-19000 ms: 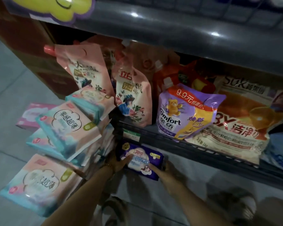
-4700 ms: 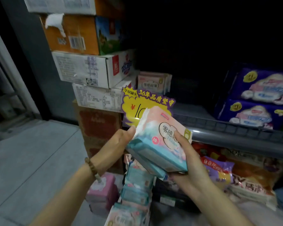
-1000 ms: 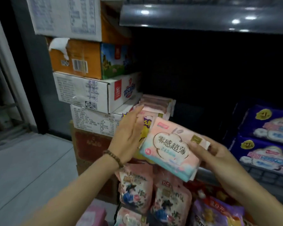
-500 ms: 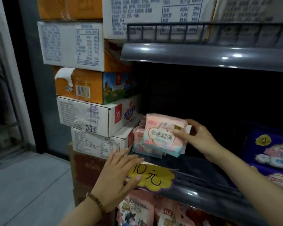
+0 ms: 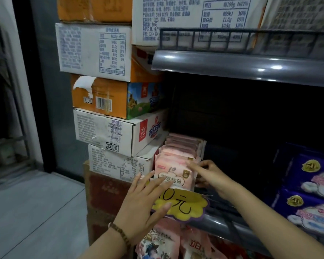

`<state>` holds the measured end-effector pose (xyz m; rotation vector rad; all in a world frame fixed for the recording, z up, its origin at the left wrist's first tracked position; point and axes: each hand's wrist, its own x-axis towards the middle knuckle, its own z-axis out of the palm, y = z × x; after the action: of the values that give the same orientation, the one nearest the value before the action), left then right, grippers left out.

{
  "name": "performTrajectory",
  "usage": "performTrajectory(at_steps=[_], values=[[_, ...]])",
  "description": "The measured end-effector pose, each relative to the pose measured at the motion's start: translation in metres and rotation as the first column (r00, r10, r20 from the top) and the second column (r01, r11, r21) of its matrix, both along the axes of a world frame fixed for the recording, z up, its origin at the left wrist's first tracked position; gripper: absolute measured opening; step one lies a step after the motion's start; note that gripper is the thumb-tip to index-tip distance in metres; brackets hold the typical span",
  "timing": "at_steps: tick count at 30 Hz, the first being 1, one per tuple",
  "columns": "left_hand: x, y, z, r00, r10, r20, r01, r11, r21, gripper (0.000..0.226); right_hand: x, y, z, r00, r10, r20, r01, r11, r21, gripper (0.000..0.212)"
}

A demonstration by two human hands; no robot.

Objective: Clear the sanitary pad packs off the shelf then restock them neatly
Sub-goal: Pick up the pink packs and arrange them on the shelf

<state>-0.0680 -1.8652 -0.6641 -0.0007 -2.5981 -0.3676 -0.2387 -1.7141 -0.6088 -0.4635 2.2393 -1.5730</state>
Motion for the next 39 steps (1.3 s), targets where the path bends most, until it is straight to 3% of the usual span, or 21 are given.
performTrajectory(at_steps=[4, 10, 12, 15, 17, 19, 20, 22, 25, 27, 30, 33, 35, 37, 39], values=[[0.001, 0.003, 0.003, 1.0, 0.02, 0.018, -0.019, 0.999, -0.034, 0.065, 0.004, -0.016, 0.003, 0.992, -0.032, 0.119, 0.043, 0.995, -0.092, 0.049], [0.004, 0.004, 0.003, 0.999, 0.026, 0.038, -0.025, 0.999, -0.03, 0.062, 0.01, -0.017, 0.007, 0.991, -0.044, 0.129, 0.059, 0.992, -0.111, 0.03], [0.005, 0.006, 0.01, 0.999, 0.029, 0.033, -0.028, 0.998, -0.048, 0.066, 0.013, -0.006, 0.01, 0.996, -0.09, -0.008, 0.09, 0.995, -0.039, 0.034], [0.006, 0.01, 0.027, 0.998, 0.043, 0.046, -0.039, 0.995, -0.088, 0.07, 0.032, 0.019, 0.016, 0.96, -0.097, -0.262, 0.085, 0.995, -0.055, 0.035], [0.007, 0.01, 0.034, 0.999, 0.051, 0.014, -0.05, 0.995, -0.084, 0.07, 0.055, 0.041, 0.012, 0.875, -0.063, -0.479, 0.044, 0.998, -0.052, 0.032], [0.012, 0.008, 0.033, 0.998, 0.051, -0.042, -0.052, 0.999, -0.015, 0.07, 0.082, 0.065, -0.002, 0.734, -0.017, -0.679, 0.036, 0.999, 0.013, 0.031], [0.013, 0.006, 0.03, 0.996, 0.053, -0.072, -0.051, 0.998, 0.029, 0.069, 0.093, 0.074, -0.009, 0.673, 0.006, -0.739, 0.036, 0.999, 0.041, 0.031], [0.023, 0.005, 0.009, 0.996, 0.052, -0.067, -0.044, 0.992, 0.119, 0.065, 0.112, 0.086, -0.037, 0.665, 0.049, -0.745, 0.019, 0.996, 0.083, 0.032], [0.04, 0.005, -0.049, 0.996, 0.05, 0.068, -0.065, 0.969, 0.237, 0.065, 0.13, 0.087, -0.1, 0.764, 0.136, -0.631, -0.023, 0.983, 0.184, 0.033], [0.055, 0.005, -0.094, 0.952, 0.039, 0.305, -0.155, 0.917, 0.367, 0.054, 0.141, 0.082, -0.148, 0.839, 0.196, -0.507, -0.06, 0.961, 0.271, 0.032], [0.075, 0.004, -0.164, 0.734, -0.037, 0.679, -0.386, 0.799, 0.461, 0.045, 0.157, 0.073, -0.219, 0.919, 0.286, -0.272, -0.166, 0.906, 0.39, 0.027], [0.097, 0.004, -0.22, 0.568, -0.084, 0.819, -0.483, 0.772, 0.413, 0.048, 0.174, 0.063, -0.278, 0.984, 0.165, 0.065, -0.177, 0.917, 0.357, 0.033], [0.109, 0.004, -0.247, 0.526, -0.11, 0.843, -0.493, 0.769, 0.408, 0.053, 0.182, 0.056, -0.301, 0.955, -0.027, 0.295, -0.067, 0.95, 0.304, 0.041], [0.115, 0.004, -0.264, 0.492, -0.141, 0.859, -0.528, 0.736, 0.423, 0.056, 0.182, 0.05, -0.316, 0.851, -0.195, 0.488, 0.072, 0.963, 0.258, 0.052], [0.11, 0.007, -0.27, 0.486, -0.166, 0.858, -0.59, 0.662, 0.462, 0.046, 0.177, 0.047, -0.327, 0.737, -0.248, 0.628, 0.131, 0.965, 0.227, 0.064]])
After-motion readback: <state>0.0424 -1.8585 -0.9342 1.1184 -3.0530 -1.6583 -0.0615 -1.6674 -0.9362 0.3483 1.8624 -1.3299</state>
